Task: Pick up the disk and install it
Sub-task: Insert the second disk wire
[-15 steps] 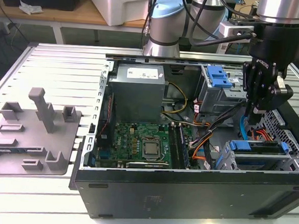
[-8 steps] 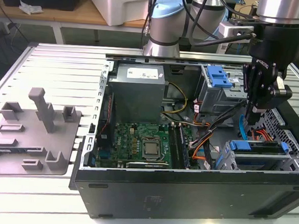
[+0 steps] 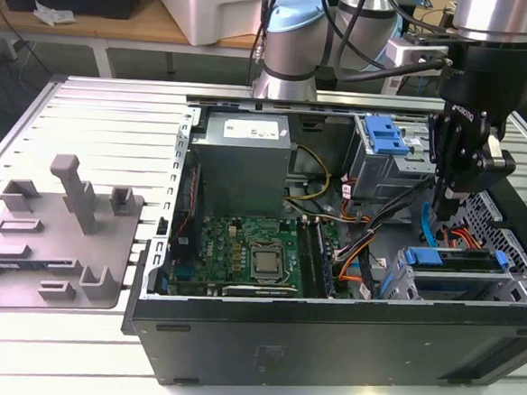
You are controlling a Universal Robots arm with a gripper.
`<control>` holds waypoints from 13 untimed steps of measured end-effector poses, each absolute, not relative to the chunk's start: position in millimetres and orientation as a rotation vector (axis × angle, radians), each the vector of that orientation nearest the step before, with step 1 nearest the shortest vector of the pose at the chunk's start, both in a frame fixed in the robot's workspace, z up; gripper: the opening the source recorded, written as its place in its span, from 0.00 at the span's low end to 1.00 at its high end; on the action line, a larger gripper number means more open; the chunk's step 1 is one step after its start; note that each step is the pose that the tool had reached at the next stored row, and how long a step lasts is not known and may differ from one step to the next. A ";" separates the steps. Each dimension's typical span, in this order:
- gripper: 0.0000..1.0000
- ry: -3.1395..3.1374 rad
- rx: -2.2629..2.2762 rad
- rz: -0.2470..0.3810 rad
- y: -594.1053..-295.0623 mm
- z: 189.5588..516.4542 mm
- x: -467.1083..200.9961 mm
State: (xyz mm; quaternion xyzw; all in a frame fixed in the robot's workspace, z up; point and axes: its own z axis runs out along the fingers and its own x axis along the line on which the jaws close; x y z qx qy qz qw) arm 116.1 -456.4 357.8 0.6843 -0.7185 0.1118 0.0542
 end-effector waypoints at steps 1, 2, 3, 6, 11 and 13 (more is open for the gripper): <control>0.16 -2.182 2.078 0.338 -456.4 357.8 116.3; 0.16 -2.182 2.078 0.338 -456.4 357.8 116.3; 0.16 -2.182 2.078 0.338 -456.4 357.8 116.3; 0.16 -2.181 2.078 0.338 -456.9 357.9 116.6; 0.16 -2.178 2.076 0.330 -462.2 357.9 118.8; 0.16 -2.174 2.074 0.322 -465.2 357.8 120.4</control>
